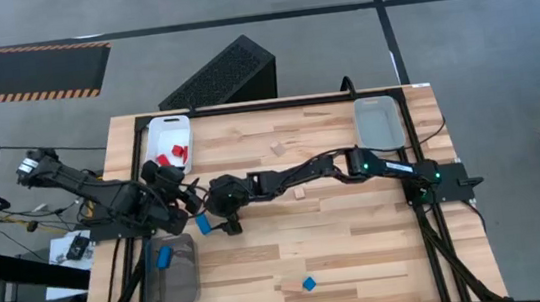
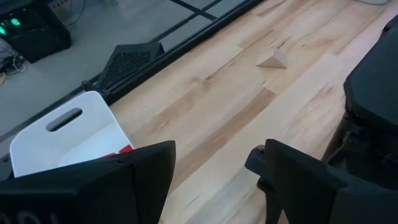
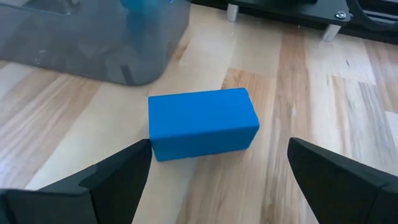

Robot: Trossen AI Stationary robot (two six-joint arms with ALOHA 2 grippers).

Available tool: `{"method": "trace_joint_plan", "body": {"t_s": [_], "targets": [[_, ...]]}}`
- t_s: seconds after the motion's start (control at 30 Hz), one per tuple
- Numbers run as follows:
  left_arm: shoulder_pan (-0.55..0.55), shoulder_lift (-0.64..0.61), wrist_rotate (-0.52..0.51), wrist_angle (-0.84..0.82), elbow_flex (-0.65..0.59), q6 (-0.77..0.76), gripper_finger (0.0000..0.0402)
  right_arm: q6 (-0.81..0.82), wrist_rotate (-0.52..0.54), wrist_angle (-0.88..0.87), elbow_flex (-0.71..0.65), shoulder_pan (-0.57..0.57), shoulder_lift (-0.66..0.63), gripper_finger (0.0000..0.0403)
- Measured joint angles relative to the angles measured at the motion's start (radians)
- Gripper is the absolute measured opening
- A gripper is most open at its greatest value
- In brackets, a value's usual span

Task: Sort & place blocks by color
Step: Put the top blue block into the black bin

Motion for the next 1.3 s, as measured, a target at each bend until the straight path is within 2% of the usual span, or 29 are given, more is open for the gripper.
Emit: {"method": "trace_joint_plan", "body": {"t_s": [0.37, 1.3], "targets": [[0.031, 0.0, 0.013, 0.001, 0.0, 0.023, 0.0238, -0.017, -0.001, 0.0, 0.0, -0.002, 0.0, 0.04], [0.03, 0.0, 0.056, 0.053, 0.0, 0.047, 0.0238, -0.013, -0.004, 0.009, 0.0, 0.027, -0.002, 0.04]]}}
